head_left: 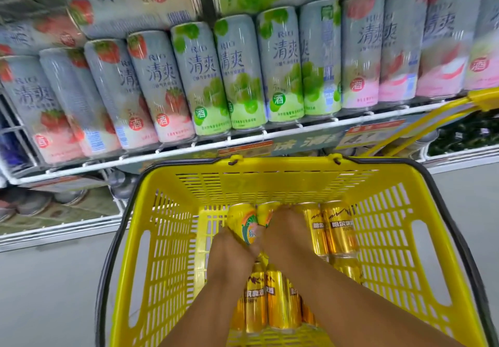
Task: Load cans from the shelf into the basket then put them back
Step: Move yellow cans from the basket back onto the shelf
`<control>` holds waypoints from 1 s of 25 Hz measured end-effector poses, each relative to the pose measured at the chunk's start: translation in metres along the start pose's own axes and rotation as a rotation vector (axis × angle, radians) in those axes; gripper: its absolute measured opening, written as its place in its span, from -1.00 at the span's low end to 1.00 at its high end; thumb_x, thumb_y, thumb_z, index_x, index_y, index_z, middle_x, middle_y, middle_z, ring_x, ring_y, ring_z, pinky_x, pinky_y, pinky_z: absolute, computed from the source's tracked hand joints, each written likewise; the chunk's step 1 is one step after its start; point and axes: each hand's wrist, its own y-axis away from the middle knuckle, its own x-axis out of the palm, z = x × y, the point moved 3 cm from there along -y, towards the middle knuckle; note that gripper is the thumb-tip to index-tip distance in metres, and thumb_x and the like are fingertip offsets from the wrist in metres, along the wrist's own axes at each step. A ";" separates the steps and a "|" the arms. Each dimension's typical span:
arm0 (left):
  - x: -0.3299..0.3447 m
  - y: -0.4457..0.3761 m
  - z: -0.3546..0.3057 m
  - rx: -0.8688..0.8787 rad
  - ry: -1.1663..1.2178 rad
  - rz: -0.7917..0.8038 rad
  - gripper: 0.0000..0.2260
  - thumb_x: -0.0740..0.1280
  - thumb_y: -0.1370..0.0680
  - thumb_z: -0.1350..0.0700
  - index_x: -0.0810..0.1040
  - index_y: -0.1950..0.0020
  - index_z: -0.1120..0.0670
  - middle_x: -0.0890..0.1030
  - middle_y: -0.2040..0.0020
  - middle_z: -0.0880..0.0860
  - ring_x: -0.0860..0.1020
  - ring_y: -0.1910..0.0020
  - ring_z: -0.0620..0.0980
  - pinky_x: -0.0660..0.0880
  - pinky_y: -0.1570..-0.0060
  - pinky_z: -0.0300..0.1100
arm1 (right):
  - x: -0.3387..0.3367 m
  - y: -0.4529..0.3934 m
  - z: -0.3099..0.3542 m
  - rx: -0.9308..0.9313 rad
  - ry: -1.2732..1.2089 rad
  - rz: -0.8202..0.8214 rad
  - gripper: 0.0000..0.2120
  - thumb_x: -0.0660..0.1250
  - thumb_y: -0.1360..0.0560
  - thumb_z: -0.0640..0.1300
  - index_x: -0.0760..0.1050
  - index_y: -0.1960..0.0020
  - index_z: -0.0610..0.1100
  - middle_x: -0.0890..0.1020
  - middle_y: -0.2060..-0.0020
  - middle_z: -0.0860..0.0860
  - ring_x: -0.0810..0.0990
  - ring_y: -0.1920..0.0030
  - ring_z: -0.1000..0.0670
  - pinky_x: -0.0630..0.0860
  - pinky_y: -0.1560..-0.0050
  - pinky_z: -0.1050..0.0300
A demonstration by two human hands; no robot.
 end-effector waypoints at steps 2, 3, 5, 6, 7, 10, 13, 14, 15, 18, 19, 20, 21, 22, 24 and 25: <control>-0.008 -0.001 0.002 -0.042 0.042 0.032 -0.58 0.51 -0.41 -0.19 0.42 0.19 0.10 0.53 0.30 -0.01 0.46 0.38 -0.10 0.31 0.47 -0.25 | 0.006 -0.007 -0.005 0.039 -0.129 0.061 -0.41 0.52 -0.42 0.17 0.48 -0.22 -0.23 0.64 -0.14 -0.10 0.64 -0.13 -0.09 0.48 0.13 0.16; -0.012 -0.001 0.003 -0.047 0.058 0.036 -0.57 0.53 -0.40 -0.18 0.41 0.22 0.09 0.52 0.31 -0.01 0.46 0.38 -0.10 0.28 0.47 -0.23 | 0.006 -0.008 -0.008 0.055 -0.180 0.082 -0.40 0.53 -0.41 0.17 0.48 -0.22 -0.24 0.64 -0.14 -0.10 0.63 -0.14 -0.10 0.43 0.13 0.16; -0.020 0.002 0.004 -0.059 0.064 0.039 -0.58 0.54 -0.39 -0.17 0.40 0.26 0.07 0.53 0.31 0.00 0.47 0.38 -0.07 0.27 0.47 -0.20 | 0.003 -0.006 -0.011 0.056 -0.230 0.088 -0.41 0.57 -0.37 0.16 0.51 -0.18 -0.22 0.64 -0.11 -0.09 0.62 -0.14 -0.12 0.45 0.10 0.15; -0.025 0.005 0.003 -0.068 0.063 0.039 -0.59 0.54 -0.40 -0.16 0.39 0.26 0.06 0.52 0.32 -0.01 0.46 0.39 -0.08 0.26 0.49 -0.21 | 0.001 -0.004 -0.011 0.046 -0.256 0.074 -0.45 0.58 -0.35 0.14 0.53 -0.14 -0.20 0.65 -0.07 -0.07 0.63 -0.11 -0.11 0.49 0.09 0.13; -0.032 0.010 -0.001 -0.067 0.075 0.035 -0.61 0.54 -0.41 -0.13 0.38 0.26 0.04 0.51 0.33 -0.02 0.45 0.41 -0.11 0.25 0.52 -0.26 | -0.004 0.000 -0.010 0.033 -0.291 0.057 -0.49 0.59 -0.34 0.12 0.55 -0.10 -0.17 0.66 -0.02 -0.06 0.64 -0.06 -0.10 0.53 0.10 0.11; -0.057 0.034 -0.017 -0.038 0.175 0.041 -0.72 0.54 -0.45 0.00 0.44 0.21 0.02 0.52 0.35 -0.05 0.47 0.48 -0.16 0.31 0.56 -0.38 | -0.028 0.021 -0.006 -0.006 -0.423 0.010 -0.61 0.60 -0.34 0.08 0.57 -0.03 -0.07 0.67 0.08 0.02 0.63 0.12 0.01 0.47 0.28 0.20; -0.084 0.066 -0.035 -0.022 0.260 0.024 -0.81 0.54 -0.43 0.03 0.57 0.09 0.01 0.61 0.29 -0.07 0.53 0.46 -0.29 0.34 0.55 -0.44 | -0.066 0.054 0.001 -0.066 -0.492 -0.022 -0.67 0.60 -0.35 0.06 0.53 0.03 -0.02 0.63 0.18 0.11 0.56 0.23 0.19 0.37 0.36 0.28; -0.097 0.080 -0.044 -0.033 0.280 0.017 -0.80 0.54 -0.41 0.01 0.57 0.08 -0.02 0.62 0.28 -0.08 0.54 0.44 -0.27 0.34 0.55 -0.43 | -0.079 0.067 0.004 -0.078 -0.510 -0.017 -0.67 0.60 -0.35 0.06 0.53 0.03 -0.02 0.64 0.18 0.11 0.57 0.23 0.20 0.37 0.36 0.28; -0.110 0.092 -0.053 -0.049 0.290 0.013 -0.78 0.55 -0.40 -0.01 0.55 0.09 -0.05 0.62 0.27 -0.09 0.54 0.41 -0.26 0.33 0.56 -0.43 | -0.092 0.081 0.008 -0.094 -0.524 -0.011 -0.66 0.60 -0.35 0.06 0.53 0.02 -0.03 0.65 0.16 0.10 0.59 0.21 0.16 0.39 0.35 0.27; -0.150 0.128 -0.081 -0.055 0.298 -0.002 -0.75 0.55 -0.39 -0.04 0.48 0.14 -0.09 0.60 0.26 -0.11 0.54 0.39 -0.23 0.29 0.60 -0.42 | -0.137 0.122 0.023 -0.153 -0.567 -0.011 -0.67 0.60 -0.35 0.05 0.47 0.09 0.03 0.66 0.16 0.10 0.63 0.18 0.09 0.51 0.28 0.19; -0.165 0.141 -0.091 -0.027 0.322 -0.016 -0.76 0.56 -0.39 -0.02 0.51 0.12 -0.08 0.61 0.26 -0.09 0.54 0.40 -0.22 0.31 0.59 -0.42 | -0.156 0.138 0.029 -0.178 -0.582 -0.018 -0.67 0.61 -0.35 0.05 0.47 0.11 0.06 0.66 0.17 0.12 0.63 0.18 0.11 0.54 0.27 0.18; -0.180 0.153 -0.100 -0.001 0.345 -0.032 -0.76 0.57 -0.38 0.00 0.54 0.09 -0.04 0.63 0.26 -0.07 0.55 0.42 -0.22 0.33 0.58 -0.42 | -0.174 0.152 0.036 -0.206 -0.595 -0.019 -0.68 0.61 -0.34 0.04 0.48 0.10 0.07 0.65 0.18 0.14 0.63 0.19 0.14 0.55 0.27 0.19; -0.194 0.164 -0.108 0.022 0.364 -0.048 -0.75 0.57 -0.37 0.02 0.57 0.06 -0.01 0.64 0.26 -0.06 0.56 0.42 -0.22 0.34 0.57 -0.43 | -0.192 0.165 0.041 -0.236 -0.610 -0.016 -0.69 0.62 -0.34 0.02 0.51 0.08 0.08 0.66 0.19 0.15 0.64 0.18 0.15 0.54 0.26 0.22; -0.208 0.177 -0.117 0.039 0.371 -0.067 -0.73 0.57 -0.36 0.02 0.57 0.04 0.00 0.65 0.25 -0.07 0.56 0.40 -0.23 0.35 0.55 -0.43 | -0.207 0.177 0.043 -0.256 -0.629 -0.016 -0.70 0.62 -0.34 0.00 0.54 0.04 0.07 0.67 0.19 0.15 0.65 0.18 0.14 0.53 0.24 0.22; -0.240 0.205 -0.134 0.062 0.375 -0.106 -0.71 0.58 -0.35 0.00 0.55 0.03 -0.05 0.65 0.23 -0.09 0.59 0.33 -0.22 0.39 0.49 -0.42 | -0.242 0.203 0.051 -0.290 -0.685 -0.021 -0.70 0.62 -0.34 -0.03 0.58 0.01 0.07 0.70 0.18 0.12 0.67 0.17 0.14 0.59 0.16 0.13; -0.253 0.219 -0.139 0.063 0.382 -0.120 -0.70 0.59 -0.34 -0.02 0.54 0.05 -0.07 0.66 0.22 -0.10 0.61 0.30 -0.21 0.46 0.42 -0.35 | -0.259 0.216 0.053 -0.314 -0.688 -0.020 -0.71 0.62 -0.35 -0.01 0.58 0.03 0.08 0.70 0.19 0.12 0.67 0.18 0.15 0.59 0.14 0.10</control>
